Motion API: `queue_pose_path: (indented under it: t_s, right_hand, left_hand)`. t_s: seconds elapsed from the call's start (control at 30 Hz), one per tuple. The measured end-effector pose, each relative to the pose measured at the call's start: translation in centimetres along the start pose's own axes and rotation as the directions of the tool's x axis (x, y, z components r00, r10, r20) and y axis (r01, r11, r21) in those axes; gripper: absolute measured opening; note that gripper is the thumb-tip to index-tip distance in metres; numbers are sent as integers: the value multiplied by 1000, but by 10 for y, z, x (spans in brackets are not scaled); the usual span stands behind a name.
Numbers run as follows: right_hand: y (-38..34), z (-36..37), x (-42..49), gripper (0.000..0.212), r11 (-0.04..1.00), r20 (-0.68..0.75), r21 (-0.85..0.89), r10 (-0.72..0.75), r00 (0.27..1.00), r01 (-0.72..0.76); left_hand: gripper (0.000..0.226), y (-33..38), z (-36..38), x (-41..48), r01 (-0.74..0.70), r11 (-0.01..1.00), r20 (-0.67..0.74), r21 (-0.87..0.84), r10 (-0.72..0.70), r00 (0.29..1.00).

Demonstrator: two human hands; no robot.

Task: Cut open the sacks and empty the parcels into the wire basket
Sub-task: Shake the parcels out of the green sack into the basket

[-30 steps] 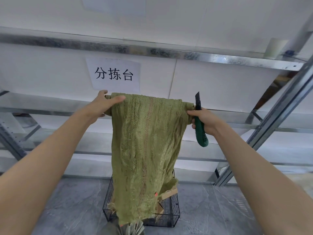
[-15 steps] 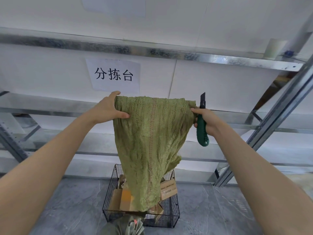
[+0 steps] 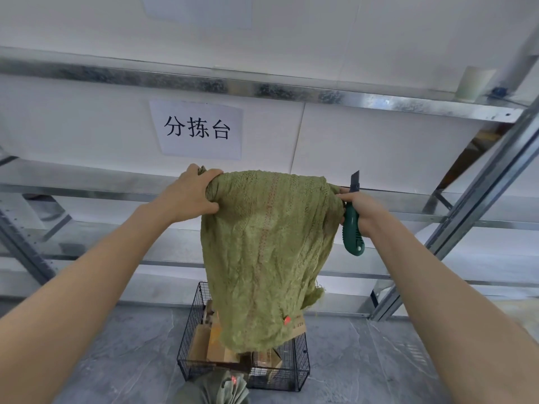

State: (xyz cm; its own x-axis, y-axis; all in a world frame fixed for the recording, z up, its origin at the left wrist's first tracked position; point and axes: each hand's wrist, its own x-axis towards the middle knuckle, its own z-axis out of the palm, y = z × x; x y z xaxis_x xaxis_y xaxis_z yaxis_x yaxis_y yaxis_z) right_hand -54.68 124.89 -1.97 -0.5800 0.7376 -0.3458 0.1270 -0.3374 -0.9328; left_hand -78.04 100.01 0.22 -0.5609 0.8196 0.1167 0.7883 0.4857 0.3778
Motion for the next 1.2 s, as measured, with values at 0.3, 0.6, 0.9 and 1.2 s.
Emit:
queue_pose_path:
  t_s: [0.3, 0.6, 0.9, 1.2]
  right_hand:
    - [-5, -4, -11, 18, 995, 154, -93, -15, 988, 29]
    - [-7, -1, -21, 34, 976, 310, -212, 14, 951, 55]
    - [-2, 14, -9, 20, 946, 15, -264, -191, 981, 188]
    - [1, 12, -7, 15, 970, -26, -146, -201, 979, 195]
  left_hand:
    - [25, -3, -15, -3, 111, 910, -74, -400, -153, 985]
    - [25, -4, -19, -2, 233, 713, 19, -661, -295, 955]
    - [101, -2, -8, 2, 170, 568, 6, -805, -279, 960]
    - [104, 3, -5, 1, 94, 852, -30, -515, -127, 991]
